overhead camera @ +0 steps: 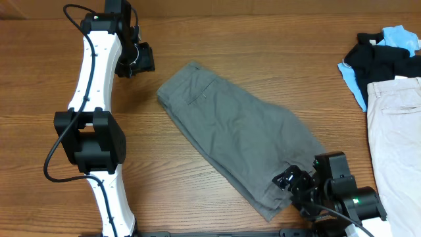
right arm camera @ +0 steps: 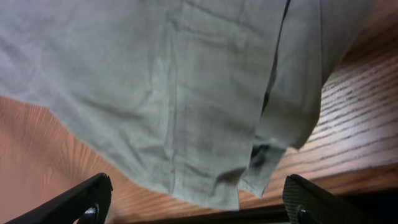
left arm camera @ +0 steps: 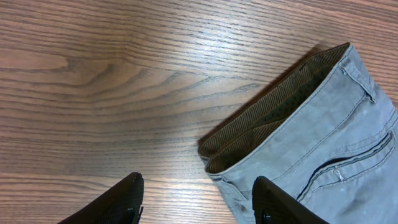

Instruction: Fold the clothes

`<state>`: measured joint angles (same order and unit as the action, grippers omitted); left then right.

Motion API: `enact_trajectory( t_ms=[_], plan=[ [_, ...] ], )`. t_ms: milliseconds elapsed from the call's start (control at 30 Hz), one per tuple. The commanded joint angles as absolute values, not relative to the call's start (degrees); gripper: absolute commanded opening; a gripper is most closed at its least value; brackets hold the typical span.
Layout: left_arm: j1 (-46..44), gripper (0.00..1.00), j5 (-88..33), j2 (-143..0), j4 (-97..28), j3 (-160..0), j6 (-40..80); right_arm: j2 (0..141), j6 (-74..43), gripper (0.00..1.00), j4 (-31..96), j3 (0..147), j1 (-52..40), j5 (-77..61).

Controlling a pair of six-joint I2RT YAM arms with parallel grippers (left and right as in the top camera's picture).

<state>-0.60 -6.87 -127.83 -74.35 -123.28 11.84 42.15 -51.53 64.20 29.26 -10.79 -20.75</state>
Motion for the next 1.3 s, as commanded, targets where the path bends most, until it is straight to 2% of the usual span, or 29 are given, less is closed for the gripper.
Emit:
enact_trajectory(
  t_ms=[0, 300, 533, 733, 1000, 1100, 1167, 1233, 1267],
  plan=[
    [-0.4, 0.60, -7.5, -126.3, -74.2, -123.0, 11.8, 44.8, -54.3, 0.93, 62.0, 29.3, -12.4, -19.2],
    [-0.4, 0.61, -7.5, -126.3, -74.2, -123.0, 11.8, 56.0, -63.9, 0.96, 61.4, 32.5, -25.9, -11.6],
    [-0.4, 0.60, -7.5, -126.3, -74.2, -123.0, 11.8, 56.6, -73.8, 1.00, 59.9, 32.5, -38.5, -9.6],
    [-0.4, 0.60, -7.5, -126.3, -74.5, -123.0, 11.8, 56.8, -73.8, 0.96, 53.6, 32.3, -41.4, -7.5],
    [-0.4, 0.60, -7.5, -126.3, -74.6, -123.0, 11.8, 58.8, -73.8, 0.91, 53.1, 32.1, -41.4, -4.3],
    [-0.4, 0.60, -7.5, -126.3, -74.6, -123.0, 11.8, 59.4, -73.8, 0.77, 53.2, 32.1, -41.4, -4.1],
    [-0.4, 0.60, -7.5, -126.3, -74.6, -123.0, 11.8, 59.4, -73.8, 0.57, 53.3, 32.2, -41.4, -3.8],
    [-0.4, 0.60, -7.5, -126.3, -74.5, -123.0, 11.8, 59.4, -73.8, 0.27, 53.7, 32.2, -41.4, -3.2],
    [-0.4, 0.60, -7.5, -126.3, -74.5, -123.0, 11.8, 59.4, -74.4, 0.04, 54.3, 32.3, -41.4, -2.5]
  ],
)
